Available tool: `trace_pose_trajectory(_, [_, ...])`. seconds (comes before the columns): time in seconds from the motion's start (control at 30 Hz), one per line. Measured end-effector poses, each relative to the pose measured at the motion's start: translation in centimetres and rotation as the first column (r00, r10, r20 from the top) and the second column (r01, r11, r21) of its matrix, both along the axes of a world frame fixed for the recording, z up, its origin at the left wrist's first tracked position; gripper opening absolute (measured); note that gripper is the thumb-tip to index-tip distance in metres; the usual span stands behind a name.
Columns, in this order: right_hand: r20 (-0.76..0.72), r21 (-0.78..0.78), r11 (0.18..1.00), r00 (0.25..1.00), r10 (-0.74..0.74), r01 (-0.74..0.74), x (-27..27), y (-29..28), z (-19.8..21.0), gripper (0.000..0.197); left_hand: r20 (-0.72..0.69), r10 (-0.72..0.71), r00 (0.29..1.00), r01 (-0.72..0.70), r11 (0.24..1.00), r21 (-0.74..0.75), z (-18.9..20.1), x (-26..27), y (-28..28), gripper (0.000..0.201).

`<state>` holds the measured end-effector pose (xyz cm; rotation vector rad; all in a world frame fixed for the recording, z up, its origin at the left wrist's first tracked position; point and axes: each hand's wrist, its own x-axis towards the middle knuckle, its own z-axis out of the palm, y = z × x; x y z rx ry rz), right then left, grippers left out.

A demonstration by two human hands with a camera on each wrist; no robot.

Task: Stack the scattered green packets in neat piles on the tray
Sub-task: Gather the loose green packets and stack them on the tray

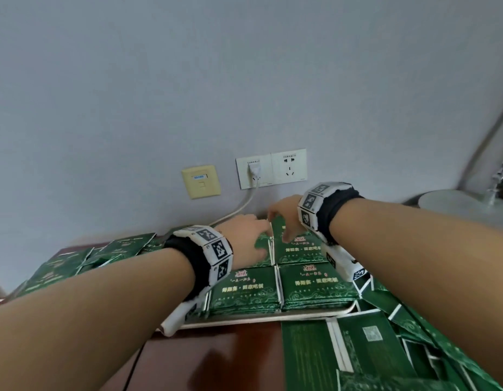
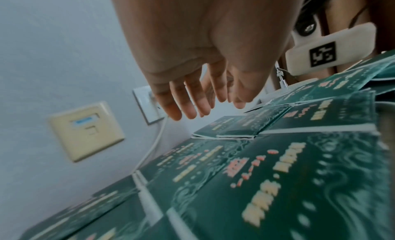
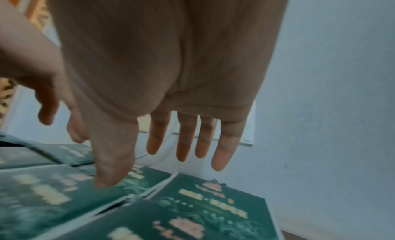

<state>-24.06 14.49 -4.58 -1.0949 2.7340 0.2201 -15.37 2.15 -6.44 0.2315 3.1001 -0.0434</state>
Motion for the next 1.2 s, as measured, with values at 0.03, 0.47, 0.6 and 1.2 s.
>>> trace_pose_trajectory(0.03, [0.005,0.003,1.0,1.0,0.017,-0.017,1.4,-0.4,0.4,0.063,0.011,0.018,1.0,-0.017,1.0,-0.015,0.3,1.1,-0.7,0.045])
trace_pose_trajectory(0.47, [0.032,-0.085,0.955,0.958,0.286,-0.283,21.0,-7.9,-2.2,0.061,0.096,0.295,0.951,-0.278,0.947,-0.164,-2.5,21.8,-11.3,0.034])
trace_pose_trajectory(0.6, [0.048,-0.048,0.935,0.934,0.353,-0.351,25.4,-11.3,-3.3,0.056,0.161,0.36,0.919,-0.322,0.921,-0.221,-2.3,26.8,-14.3,0.043])
trace_pose_trajectory(1.2, [0.054,0.121,0.863,0.872,0.487,-0.49,35.8,-19.2,-7.7,0.094,0.293,0.576,0.763,-0.525,0.817,-0.238,-4.0,36.2,-20.7,0.107])
